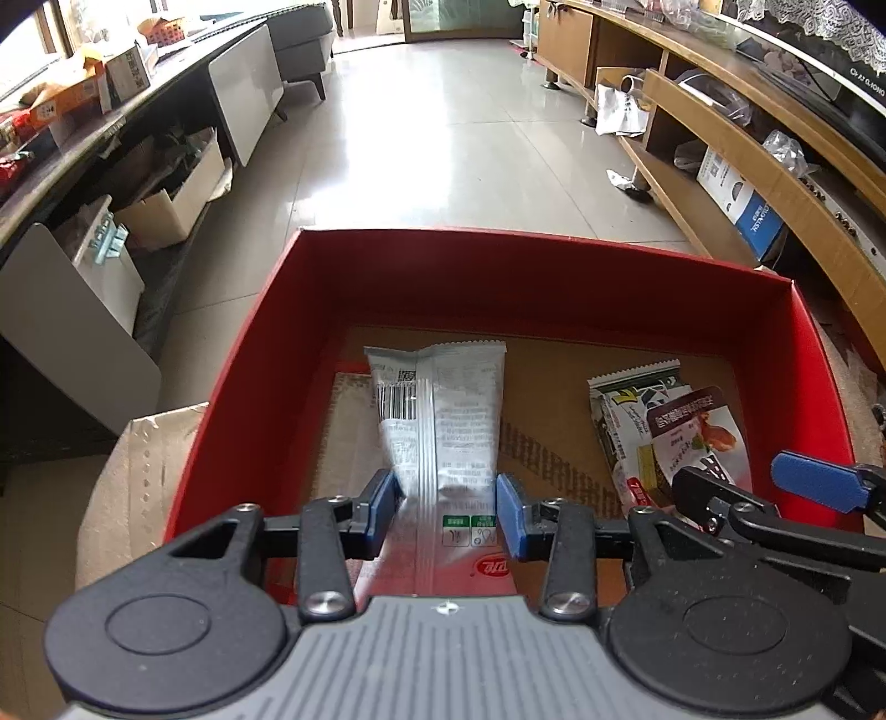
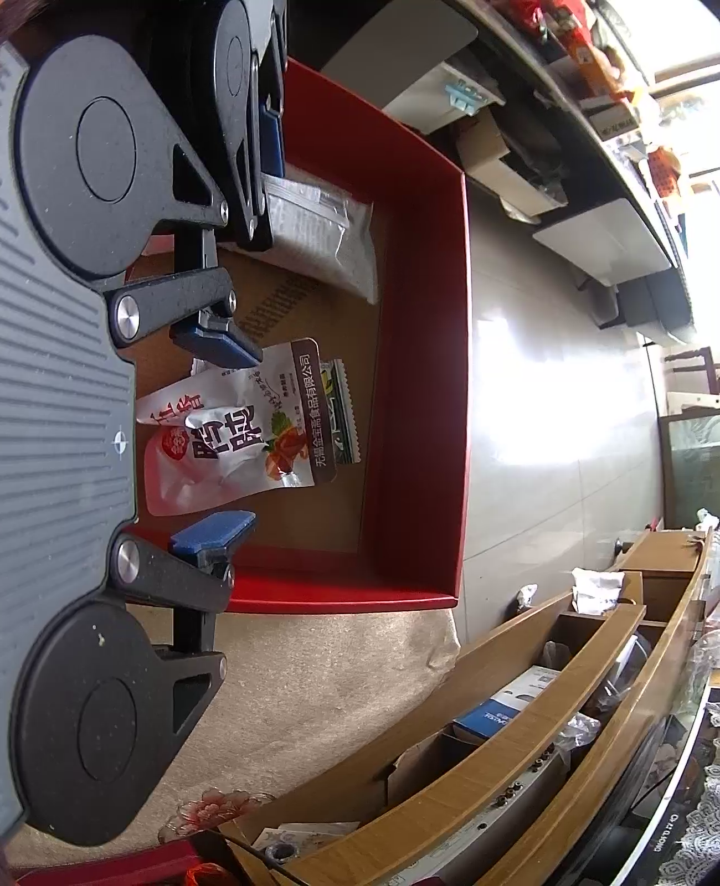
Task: Organize snacks
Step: 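Lower both packets into the red box and open both grippers, then move back to the snacks and grasp the blue sausage packet with the left gripper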
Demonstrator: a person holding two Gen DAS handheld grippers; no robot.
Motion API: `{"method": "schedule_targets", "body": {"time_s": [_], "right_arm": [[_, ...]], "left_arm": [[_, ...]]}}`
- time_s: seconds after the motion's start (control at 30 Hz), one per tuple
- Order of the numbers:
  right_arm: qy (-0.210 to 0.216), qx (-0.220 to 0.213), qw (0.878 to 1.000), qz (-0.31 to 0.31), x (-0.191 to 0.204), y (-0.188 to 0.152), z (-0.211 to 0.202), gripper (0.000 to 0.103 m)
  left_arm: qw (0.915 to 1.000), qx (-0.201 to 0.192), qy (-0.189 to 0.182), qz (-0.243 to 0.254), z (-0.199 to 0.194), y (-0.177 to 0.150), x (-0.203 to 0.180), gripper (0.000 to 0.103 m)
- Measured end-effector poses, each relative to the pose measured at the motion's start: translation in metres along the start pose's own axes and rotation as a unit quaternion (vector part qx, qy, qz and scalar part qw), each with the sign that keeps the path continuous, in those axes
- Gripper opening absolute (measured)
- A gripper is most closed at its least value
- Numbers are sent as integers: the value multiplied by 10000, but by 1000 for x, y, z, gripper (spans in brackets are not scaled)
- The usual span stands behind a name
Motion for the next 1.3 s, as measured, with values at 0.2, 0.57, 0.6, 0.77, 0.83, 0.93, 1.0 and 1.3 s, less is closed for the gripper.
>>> {"method": "schedule_targets", "body": {"time_s": [0.2, 0.57, 0.6, 0.77, 0.83, 0.93, 1.0, 1.3], "right_arm": [[-145, -174, 9997, -64, 2, 2, -10, 72], [-320, -554, 9975, -299, 6, 5, -44, 80], [-356, -591, 9970, -359, 7, 4, -48, 81], [-415, -599, 9954, -625, 11, -5, -69, 83], [-420, -542, 9947, -771, 11, -14, -75, 84], [-429, -403, 9934, -982, 9, -32, -82, 84], [-418, -295, 9935, -1013, 4, -45, -87, 84], [-426, 455, 9941, -888, -18, -101, -91, 84]], "left_arm": [[9999, -118, 71, -14, -10, 2, 2, 45], [9992, -396, 68, -38, -51, -3, 5, 49], [9991, -427, 76, -21, -56, -5, 5, 49], [9990, -445, -42, 16, -82, -24, 8, 55], [9990, -436, -67, 18, -91, -34, 10, 55], [9993, -356, -59, 106, -102, -53, 13, 56], [9995, -262, -11, 174, -107, -67, 16, 56], [9993, 212, -292, 108, -120, -124, 26, 55]]}}
Point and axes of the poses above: each gripper's, at about its wrist camera, not at the fingertips, and z roughly the way its jaws point, x to its left, y to its top, the point moved 1 cm from there along z, roughly the way its jaws point, and after that the axes turned 11 degrees about -y, right-handed, at the moved point
